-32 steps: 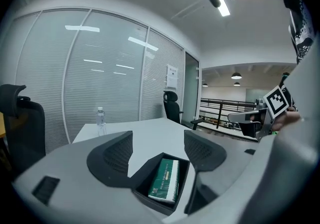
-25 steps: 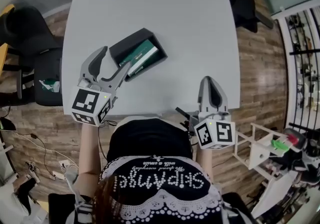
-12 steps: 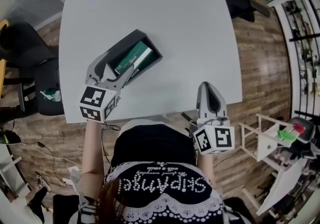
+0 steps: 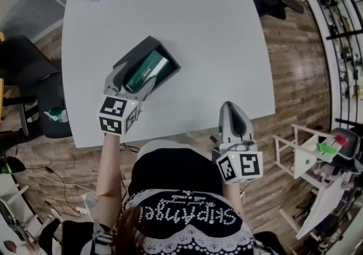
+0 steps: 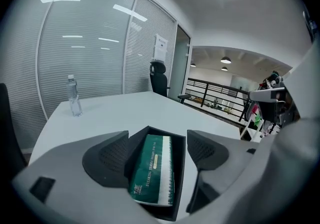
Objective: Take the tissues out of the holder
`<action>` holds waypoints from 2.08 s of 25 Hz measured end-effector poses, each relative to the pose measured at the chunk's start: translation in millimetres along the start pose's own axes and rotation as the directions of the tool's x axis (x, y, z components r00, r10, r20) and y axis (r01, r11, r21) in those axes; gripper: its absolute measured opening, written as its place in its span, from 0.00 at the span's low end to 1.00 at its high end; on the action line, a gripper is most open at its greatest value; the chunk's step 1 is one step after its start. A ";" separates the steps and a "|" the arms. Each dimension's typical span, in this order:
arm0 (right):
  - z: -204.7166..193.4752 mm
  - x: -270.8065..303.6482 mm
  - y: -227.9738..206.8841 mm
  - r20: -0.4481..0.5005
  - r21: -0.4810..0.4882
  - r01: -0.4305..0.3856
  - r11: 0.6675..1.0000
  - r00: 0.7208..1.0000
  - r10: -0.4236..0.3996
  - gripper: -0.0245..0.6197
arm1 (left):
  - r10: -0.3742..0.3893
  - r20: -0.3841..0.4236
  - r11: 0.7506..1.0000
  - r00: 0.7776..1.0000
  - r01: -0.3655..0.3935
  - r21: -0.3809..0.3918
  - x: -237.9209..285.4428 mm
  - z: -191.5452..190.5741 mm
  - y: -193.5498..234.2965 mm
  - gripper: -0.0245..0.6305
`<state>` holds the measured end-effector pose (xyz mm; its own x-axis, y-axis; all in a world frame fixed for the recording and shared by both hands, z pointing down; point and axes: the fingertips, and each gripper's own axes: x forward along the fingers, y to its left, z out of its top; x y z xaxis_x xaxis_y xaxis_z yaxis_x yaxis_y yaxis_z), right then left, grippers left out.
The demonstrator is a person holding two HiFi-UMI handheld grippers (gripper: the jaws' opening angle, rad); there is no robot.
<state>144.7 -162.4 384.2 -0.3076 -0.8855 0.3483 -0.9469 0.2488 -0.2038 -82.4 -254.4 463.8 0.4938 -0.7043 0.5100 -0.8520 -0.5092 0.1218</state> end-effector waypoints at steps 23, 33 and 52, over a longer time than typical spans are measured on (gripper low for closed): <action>-3.1 -3.8 -12.1 -0.012 0.026 0.056 0.998 0.998 -0.056 0.09 | -0.022 -0.210 1.000 0.977 0.021 -0.006 53.1 -57.5 1.5 0.61; -5.8 -1.9 -10.0 -0.021 0.030 0.049 0.998 0.999 -0.048 0.09 | 0.012 -0.317 0.999 0.948 0.003 0.048 61.3 -72.0 -0.9 0.61; -6.5 4.8 -4.7 -0.024 0.027 0.018 0.999 1.000 -0.017 0.09 | 0.032 -0.487 0.999 0.873 -0.021 0.028 72.5 -93.2 1.8 0.60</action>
<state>147.0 -165.3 392.7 -0.2934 -0.8798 0.3739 -0.9493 0.2221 -0.2223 -64.3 -260.2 580.3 0.3185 -0.3900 0.8640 -0.8571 -0.5078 0.0867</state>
